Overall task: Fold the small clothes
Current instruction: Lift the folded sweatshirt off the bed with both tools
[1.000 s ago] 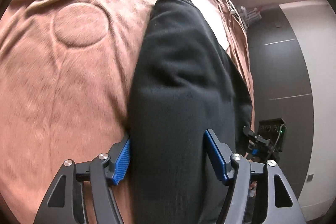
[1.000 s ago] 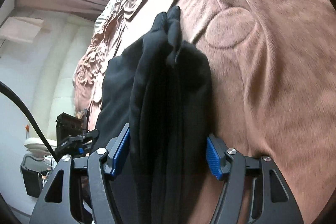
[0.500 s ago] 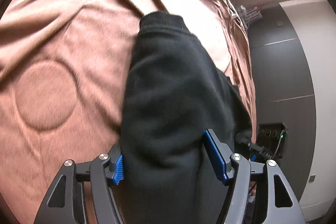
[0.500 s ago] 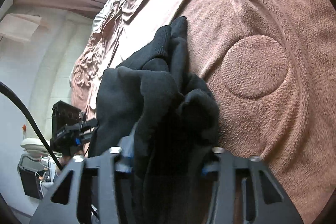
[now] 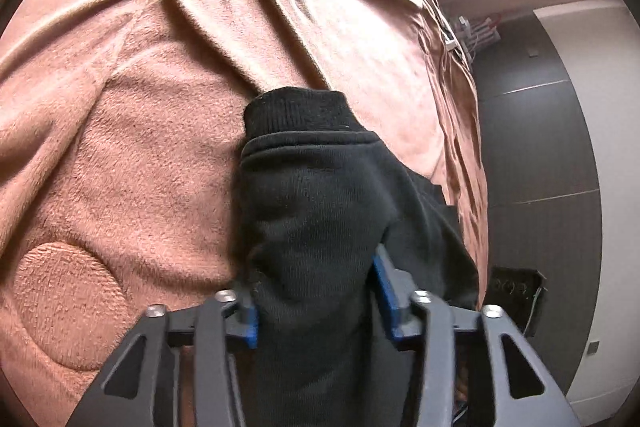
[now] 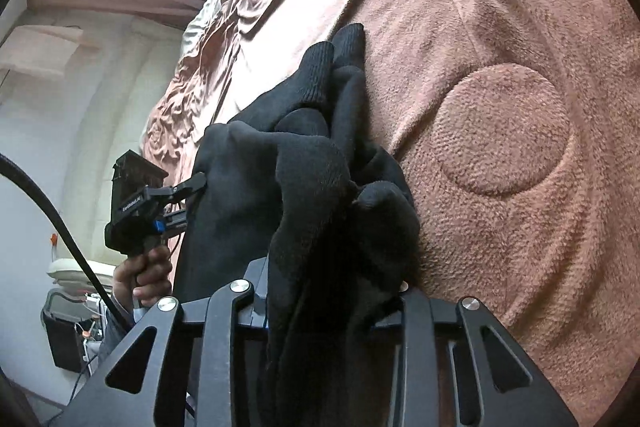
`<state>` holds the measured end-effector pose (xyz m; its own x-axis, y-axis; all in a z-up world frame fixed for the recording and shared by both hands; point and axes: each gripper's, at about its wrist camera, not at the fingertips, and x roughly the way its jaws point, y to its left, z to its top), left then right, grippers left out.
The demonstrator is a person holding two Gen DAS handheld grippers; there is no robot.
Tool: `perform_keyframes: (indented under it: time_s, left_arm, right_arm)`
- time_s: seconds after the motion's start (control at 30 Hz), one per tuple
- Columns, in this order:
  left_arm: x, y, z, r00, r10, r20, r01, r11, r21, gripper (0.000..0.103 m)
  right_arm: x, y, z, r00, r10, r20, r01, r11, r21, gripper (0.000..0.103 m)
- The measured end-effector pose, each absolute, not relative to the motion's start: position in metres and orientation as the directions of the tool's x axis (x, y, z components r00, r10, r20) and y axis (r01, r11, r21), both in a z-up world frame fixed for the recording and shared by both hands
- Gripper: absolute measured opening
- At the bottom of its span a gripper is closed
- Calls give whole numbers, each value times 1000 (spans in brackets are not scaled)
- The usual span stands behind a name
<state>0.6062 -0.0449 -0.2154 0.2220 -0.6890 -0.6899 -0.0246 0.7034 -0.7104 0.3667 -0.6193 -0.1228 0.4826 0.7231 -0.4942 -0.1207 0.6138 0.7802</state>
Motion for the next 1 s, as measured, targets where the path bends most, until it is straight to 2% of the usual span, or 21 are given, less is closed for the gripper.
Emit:
perform_keyframes:
  time_s: [0.07, 0.17, 0.57, 1.0]
  left_arm:
    - [604, -49, -206, 227, -684, -693, 7, 713, -701, 26]
    - [596, -48, -188, 250, -679, -690, 49, 720, -692, 20]
    - [544, -38, -104, 366, -706, -606, 177, 692, -700, 18]
    - [457, -24, 1, 500, -719, -482, 293, 664, -688, 17]
  right_arm:
    - [364, -616, -118, 502, 707, -497, -137, 633, 762, 21]
    - [357, -610, -108, 517, 708, -480, -178, 638, 749, 19]
    - [302, -595, -49, 575, 694, -434, -288, 668, 686, 17]
    - [182, -603, 25, 658, 684, -316, -413, 678, 608, 17]
